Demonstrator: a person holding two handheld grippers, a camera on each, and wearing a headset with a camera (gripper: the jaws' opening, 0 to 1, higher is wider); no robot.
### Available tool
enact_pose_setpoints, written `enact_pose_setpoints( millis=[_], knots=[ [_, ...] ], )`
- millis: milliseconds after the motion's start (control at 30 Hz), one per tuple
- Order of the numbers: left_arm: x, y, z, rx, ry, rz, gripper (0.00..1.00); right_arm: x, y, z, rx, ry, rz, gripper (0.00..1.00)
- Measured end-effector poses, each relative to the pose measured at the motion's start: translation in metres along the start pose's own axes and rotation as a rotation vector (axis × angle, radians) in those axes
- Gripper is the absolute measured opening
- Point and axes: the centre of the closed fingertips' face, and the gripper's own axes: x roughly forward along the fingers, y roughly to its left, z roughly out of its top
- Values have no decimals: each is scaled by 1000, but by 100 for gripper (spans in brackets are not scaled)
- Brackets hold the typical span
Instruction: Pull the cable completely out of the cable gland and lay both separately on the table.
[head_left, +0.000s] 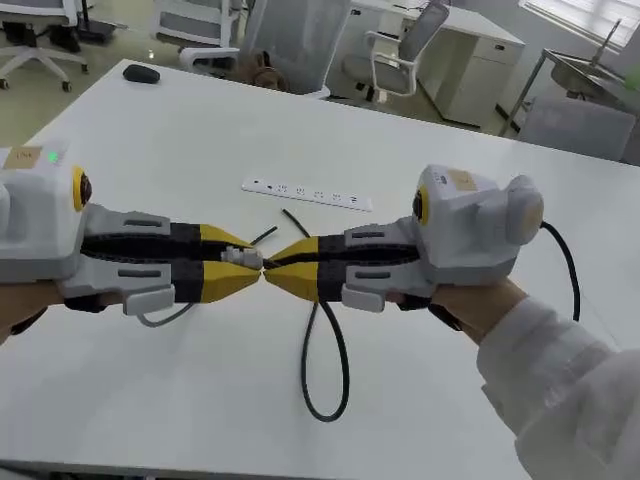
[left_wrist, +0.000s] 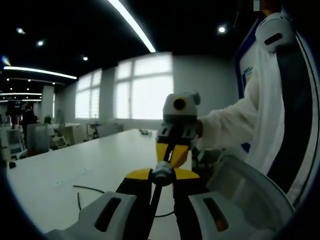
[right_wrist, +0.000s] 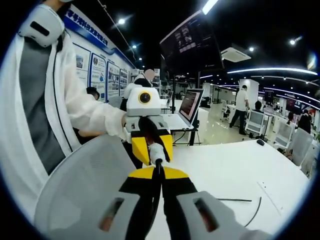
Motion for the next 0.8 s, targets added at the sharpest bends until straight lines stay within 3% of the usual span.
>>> enact_pose_setpoints(
  millis=[100,300,500,800],
  knots=[
    [3,-1,1,19,0,5,17,-4,-3,-2,-1,-12,16,2],
    [5,-3,-4,-6,20,19,16,-11,-2,-11,-17,-17,27,2],
    [3,-4,-7,-16,36,21,16,-19,-2,-22,-23,-18,7,2],
    [4,-5,-7,-34,23,20,17,-38,-11,-51,-13,35,-44,2]
  ],
)
